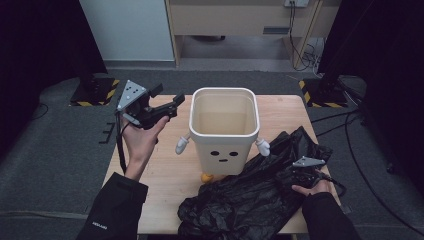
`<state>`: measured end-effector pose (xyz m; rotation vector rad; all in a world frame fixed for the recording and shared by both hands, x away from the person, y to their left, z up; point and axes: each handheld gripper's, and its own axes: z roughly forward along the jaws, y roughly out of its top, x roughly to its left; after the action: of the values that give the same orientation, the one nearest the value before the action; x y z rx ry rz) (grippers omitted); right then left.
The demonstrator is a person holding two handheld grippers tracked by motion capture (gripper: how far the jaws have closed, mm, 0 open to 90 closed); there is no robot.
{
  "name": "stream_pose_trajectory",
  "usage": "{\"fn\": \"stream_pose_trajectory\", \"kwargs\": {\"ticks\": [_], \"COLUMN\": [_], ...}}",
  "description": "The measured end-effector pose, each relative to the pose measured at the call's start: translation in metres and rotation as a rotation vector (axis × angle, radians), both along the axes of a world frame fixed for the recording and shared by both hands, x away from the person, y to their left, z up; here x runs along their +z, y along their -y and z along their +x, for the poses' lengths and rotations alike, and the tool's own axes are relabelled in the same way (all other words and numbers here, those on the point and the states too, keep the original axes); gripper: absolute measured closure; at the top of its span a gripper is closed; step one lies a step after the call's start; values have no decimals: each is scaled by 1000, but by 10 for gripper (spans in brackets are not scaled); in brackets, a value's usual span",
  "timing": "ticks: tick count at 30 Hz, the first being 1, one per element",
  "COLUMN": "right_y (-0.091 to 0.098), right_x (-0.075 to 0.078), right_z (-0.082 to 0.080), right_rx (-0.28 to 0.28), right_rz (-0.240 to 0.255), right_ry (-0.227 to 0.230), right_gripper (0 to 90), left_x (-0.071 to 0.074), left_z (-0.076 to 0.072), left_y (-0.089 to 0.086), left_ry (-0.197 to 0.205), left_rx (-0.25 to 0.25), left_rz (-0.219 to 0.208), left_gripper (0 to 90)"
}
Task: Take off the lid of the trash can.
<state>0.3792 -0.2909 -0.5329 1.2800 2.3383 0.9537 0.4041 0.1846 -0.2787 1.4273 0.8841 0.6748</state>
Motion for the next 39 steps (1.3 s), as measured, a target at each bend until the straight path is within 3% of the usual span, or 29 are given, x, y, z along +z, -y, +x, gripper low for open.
{"fn": "stream_pose_trajectory", "kwargs": {"ticks": [9,21,24,27,33,39], "right_y": [-2,-2,-2,-3,-5,-5], "right_x": [-6,-6,-6,-6,-6,-6], "right_z": [-2,-2,-3,-3,-2,-2], "right_rx": [27,34,31,33,44,49], "right_rz": [-15,-10,-10,-10,-10,-10], "right_ry": [40,44,43,44,46,46], "right_gripper": [4,4,3,2,2,2], "left_x": [9,4,1,-3,-14,-24], "left_z": [21,49,57,63,72,74], "left_y": [27,65,73,77,75,74], "left_ry": [8,-22,-37,-54,-117,-165], "left_rx": [-34,-95,-103,-96,-118,-153], "left_rz": [-7,0,7,44,29,64], "left_gripper": [196,196,196,218,242,291]}}
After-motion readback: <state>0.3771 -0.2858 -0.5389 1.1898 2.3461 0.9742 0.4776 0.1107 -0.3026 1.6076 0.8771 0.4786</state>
